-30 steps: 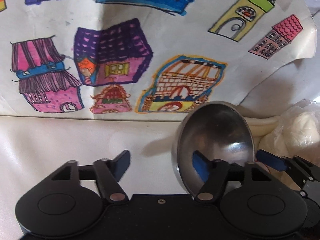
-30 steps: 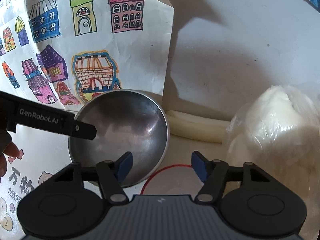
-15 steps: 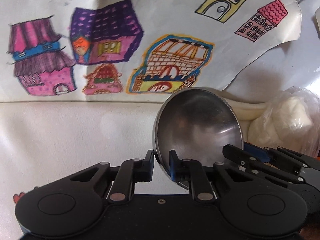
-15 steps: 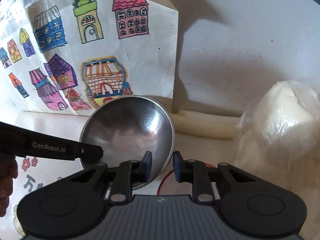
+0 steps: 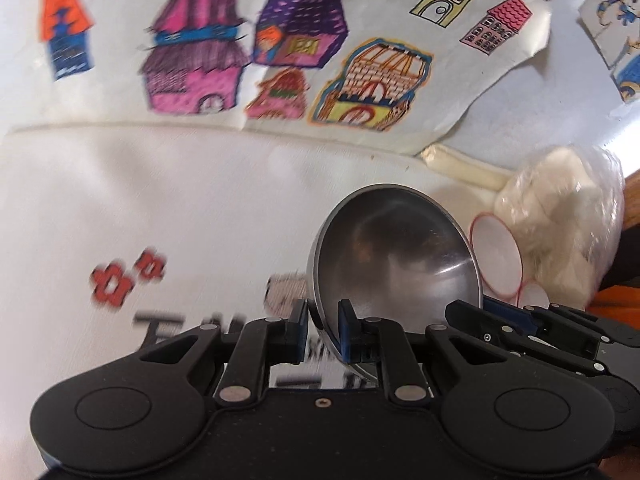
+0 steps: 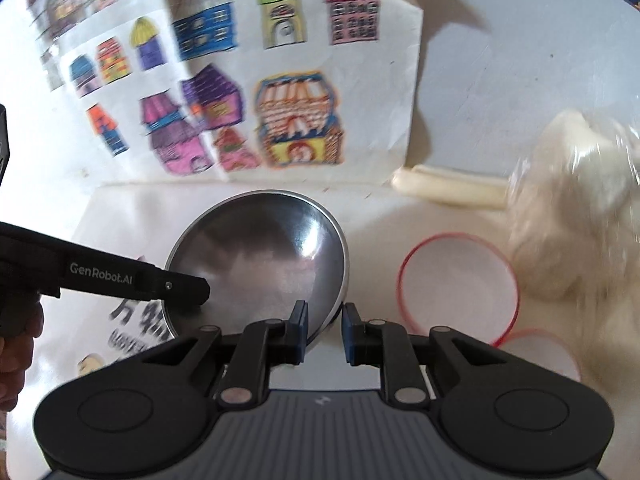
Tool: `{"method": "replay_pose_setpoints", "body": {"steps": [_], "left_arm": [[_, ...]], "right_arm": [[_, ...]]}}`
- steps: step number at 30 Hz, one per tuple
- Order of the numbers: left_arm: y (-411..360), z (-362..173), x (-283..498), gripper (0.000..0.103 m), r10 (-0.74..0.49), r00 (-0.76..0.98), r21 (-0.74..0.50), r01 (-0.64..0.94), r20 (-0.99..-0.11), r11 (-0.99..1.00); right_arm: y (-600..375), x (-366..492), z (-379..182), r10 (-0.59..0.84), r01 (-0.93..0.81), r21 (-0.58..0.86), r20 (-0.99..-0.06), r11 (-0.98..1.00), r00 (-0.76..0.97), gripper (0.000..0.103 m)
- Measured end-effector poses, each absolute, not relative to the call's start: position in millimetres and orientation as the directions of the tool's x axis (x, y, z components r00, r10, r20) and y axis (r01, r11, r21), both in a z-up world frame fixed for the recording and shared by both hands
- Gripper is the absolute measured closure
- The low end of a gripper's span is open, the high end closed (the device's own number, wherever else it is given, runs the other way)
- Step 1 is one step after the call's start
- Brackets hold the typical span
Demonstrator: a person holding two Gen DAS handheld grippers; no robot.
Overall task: Organize plates and bowls
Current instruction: 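Lift the steel bowl with both tools and set it beside the plate stack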
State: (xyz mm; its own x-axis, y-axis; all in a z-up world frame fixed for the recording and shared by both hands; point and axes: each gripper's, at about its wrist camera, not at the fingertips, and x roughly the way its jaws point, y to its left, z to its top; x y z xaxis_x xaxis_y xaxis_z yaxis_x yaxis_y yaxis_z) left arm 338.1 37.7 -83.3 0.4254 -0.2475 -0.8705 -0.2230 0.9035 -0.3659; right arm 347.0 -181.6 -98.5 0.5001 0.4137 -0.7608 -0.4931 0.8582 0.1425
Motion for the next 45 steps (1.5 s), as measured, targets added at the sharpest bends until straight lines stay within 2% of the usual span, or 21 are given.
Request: {"method": "replay_pose_setpoints", "body": {"steps": [20,42,45], "left_arm": [[46,-75,205,0.086,-0.273,0.325,-0.358,-0.239,-0.906,0.903],[40,-80,199,0.086,-0.268,0.282,-0.314,-0.134,-0.921,0.940],[42,-80,201,0.083,-0.277,0.280,-0.320,-0.122,-0.919,0.939]], "right_arm": [[-176,230,-98,0.460,-0.629,0.150,-0.809,0.763,0.366,0.082],[-174,212,-109,0.426,-0.581,0.178,-0.845,0.794,0.324,0.081],[-173,211,-110,0.422,-0.570,0.179,-0.845,0.802,0.328,0.080]]}}
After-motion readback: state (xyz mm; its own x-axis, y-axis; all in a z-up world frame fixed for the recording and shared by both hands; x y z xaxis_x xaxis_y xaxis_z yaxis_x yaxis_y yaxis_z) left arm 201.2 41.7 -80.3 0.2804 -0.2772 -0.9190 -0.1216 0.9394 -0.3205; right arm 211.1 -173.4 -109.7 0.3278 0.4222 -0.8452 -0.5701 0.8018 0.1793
